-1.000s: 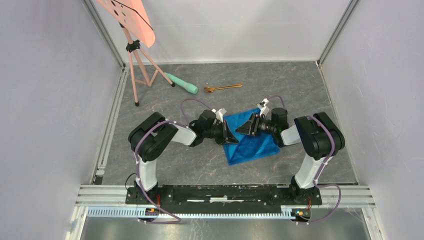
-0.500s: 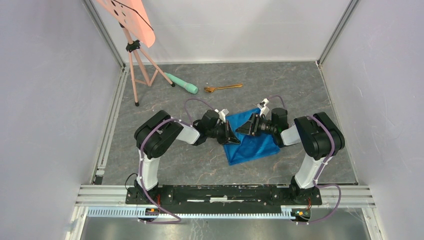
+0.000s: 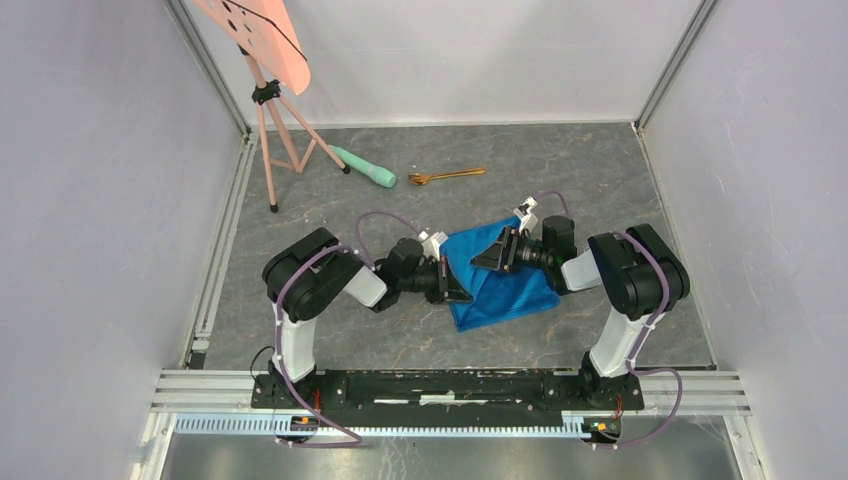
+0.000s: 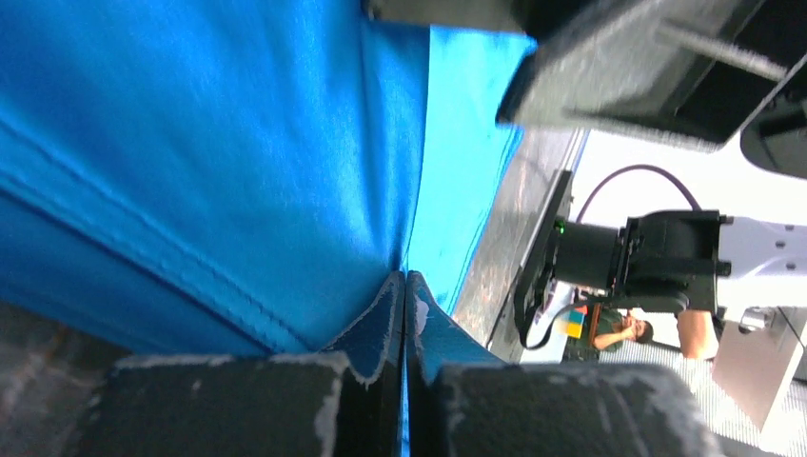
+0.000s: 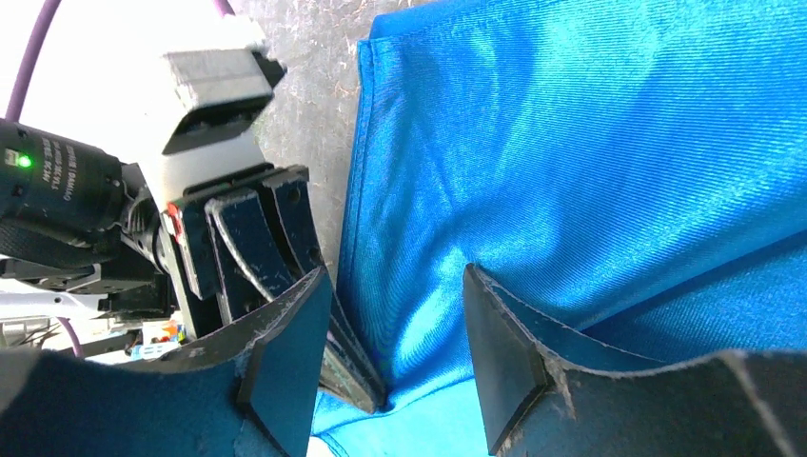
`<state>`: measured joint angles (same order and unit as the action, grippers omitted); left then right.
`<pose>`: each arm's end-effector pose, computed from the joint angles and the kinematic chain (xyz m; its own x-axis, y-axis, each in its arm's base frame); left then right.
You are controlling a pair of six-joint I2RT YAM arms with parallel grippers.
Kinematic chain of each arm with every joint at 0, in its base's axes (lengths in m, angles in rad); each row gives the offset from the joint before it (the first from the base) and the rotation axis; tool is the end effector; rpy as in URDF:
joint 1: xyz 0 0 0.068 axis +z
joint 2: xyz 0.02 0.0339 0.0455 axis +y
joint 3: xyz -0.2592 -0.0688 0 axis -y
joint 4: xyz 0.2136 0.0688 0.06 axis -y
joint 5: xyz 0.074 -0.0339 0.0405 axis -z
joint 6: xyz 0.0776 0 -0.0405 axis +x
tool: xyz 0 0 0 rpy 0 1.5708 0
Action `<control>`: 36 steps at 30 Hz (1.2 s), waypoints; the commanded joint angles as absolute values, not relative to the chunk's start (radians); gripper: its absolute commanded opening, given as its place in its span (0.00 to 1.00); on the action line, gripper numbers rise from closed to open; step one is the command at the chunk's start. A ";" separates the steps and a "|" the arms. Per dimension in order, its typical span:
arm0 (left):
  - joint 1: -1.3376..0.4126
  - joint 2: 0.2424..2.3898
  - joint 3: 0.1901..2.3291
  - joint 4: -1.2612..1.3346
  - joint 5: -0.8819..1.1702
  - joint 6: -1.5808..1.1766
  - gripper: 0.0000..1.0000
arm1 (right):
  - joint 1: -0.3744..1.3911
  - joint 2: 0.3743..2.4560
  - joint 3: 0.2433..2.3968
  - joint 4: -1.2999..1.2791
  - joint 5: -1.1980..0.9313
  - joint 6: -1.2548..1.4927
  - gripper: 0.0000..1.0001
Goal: Fold the napkin into a case and place the utensils inside
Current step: Smooth out the upper triangle-folded napkin at the center of the board.
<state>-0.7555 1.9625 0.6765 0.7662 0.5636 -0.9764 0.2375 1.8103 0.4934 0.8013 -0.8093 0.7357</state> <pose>0.2320 -0.2754 0.0956 -0.9623 -0.0557 -0.2662 0.2140 0.4487 -0.8677 0.2824 0.1262 0.1107 -0.8750 0.2646 -0.4055 -0.2525 0.4652 0.8484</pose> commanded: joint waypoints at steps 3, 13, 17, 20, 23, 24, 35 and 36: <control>-0.784 1.972 0.554 0.904 0.639 -0.970 0.02 | 0.235 1.813 0.505 0.736 -0.772 0.684 0.60; -0.796 1.817 0.508 0.682 0.607 -0.805 0.03 | 0.236 1.809 0.509 0.706 -0.768 0.669 0.60; -0.796 1.757 0.576 0.574 0.586 -0.817 0.04 | 0.237 1.771 0.519 0.668 -0.775 0.657 0.61; -0.796 1.735 0.646 0.508 0.558 -0.835 0.05 | 0.236 1.726 0.538 0.616 -0.777 0.640 0.61; -0.796 1.750 0.711 0.495 0.554 -0.849 0.05 | 0.237 1.673 0.557 0.560 -0.778 0.617 0.62; -0.796 1.768 0.734 0.490 0.560 -0.848 0.05 | 0.237 1.658 0.563 0.544 -0.778 0.611 0.62; -0.796 1.886 0.725 0.538 0.572 -0.859 0.04 | 0.140 1.703 0.651 0.475 -0.792 0.534 0.62; -0.797 1.888 0.722 0.535 0.571 -0.855 0.04 | 0.126 1.723 0.661 0.476 -0.804 0.532 0.62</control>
<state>-0.7933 1.8767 0.7364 0.5224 0.5770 -0.8814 0.1707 1.6623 0.6010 0.4854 -0.7856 0.5816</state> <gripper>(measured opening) 0.044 0.622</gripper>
